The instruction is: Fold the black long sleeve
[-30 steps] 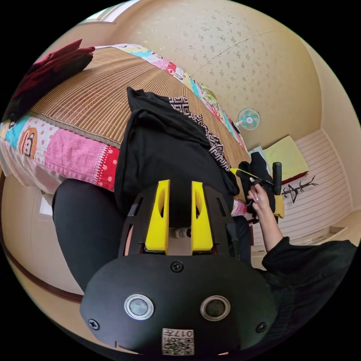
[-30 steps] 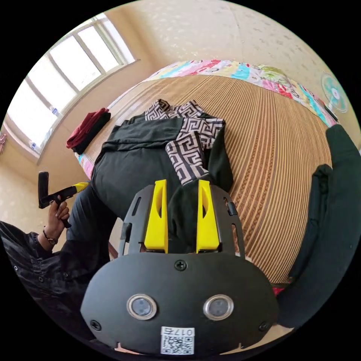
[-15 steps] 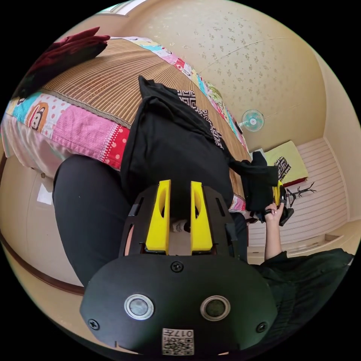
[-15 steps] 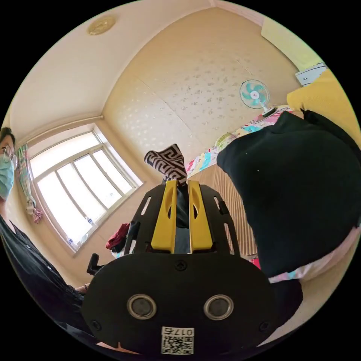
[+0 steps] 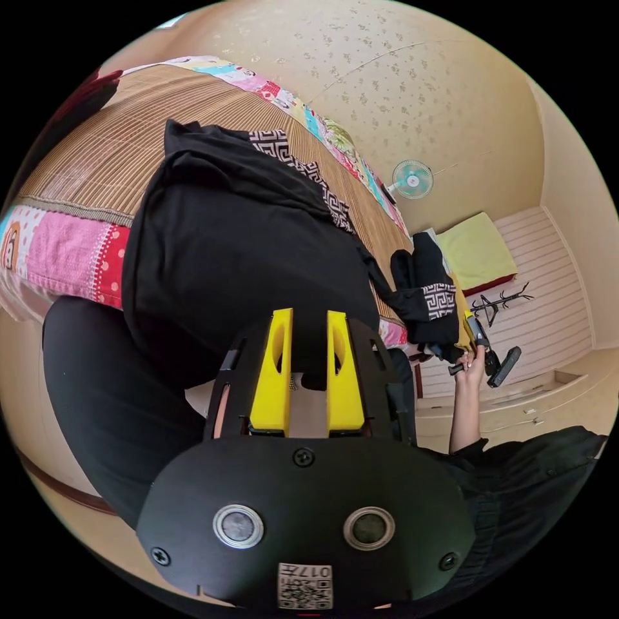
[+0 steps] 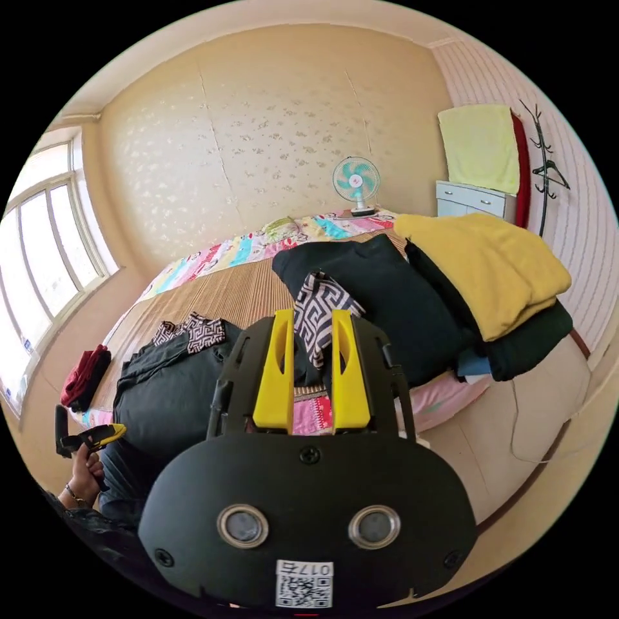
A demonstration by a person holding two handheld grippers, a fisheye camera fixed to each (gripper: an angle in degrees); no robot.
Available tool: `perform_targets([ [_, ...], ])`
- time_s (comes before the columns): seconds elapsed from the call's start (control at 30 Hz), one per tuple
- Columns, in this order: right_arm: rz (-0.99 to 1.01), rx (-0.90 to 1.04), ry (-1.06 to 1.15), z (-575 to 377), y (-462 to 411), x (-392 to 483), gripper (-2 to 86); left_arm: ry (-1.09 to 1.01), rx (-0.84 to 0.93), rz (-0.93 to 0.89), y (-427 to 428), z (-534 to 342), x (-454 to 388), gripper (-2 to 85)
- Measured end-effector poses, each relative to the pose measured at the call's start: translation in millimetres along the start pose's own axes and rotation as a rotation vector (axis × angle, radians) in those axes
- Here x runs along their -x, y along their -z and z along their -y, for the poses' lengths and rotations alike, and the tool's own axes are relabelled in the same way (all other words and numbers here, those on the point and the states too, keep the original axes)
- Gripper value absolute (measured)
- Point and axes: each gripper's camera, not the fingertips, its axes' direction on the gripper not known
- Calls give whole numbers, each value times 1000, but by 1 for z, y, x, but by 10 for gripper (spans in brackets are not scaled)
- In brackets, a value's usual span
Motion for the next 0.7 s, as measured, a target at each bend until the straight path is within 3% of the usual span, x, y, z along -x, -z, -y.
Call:
perform_targets([
  [0.1,-61,67,60,26,-35,2,100,-31,-9,-15,5,-9,-5,87],
  [0.2,-73,276,162,35,-92,1,87,-145,48,-58,1,-10,-25,88],
  [0.3,70,183,249,30,-78,5,54,-340,175,-177,-7,5,-63,104],
  [0.37,172,62,355,26,-40,15,41,-597,344,-443,-15,24,-109,106],
  [0.43,235,-23,448,19,-10,23,37,-714,445,-535,-21,39,-145,104],
  [0.5,296,-77,471,17,14,24,34,-845,450,-431,-23,47,-185,121],
  [0.57,387,-121,502,13,37,24,32,-998,362,-201,-28,50,-239,144],
  [0.7,491,-138,525,11,54,22,31,-1089,248,-207,-41,53,-301,160],
])
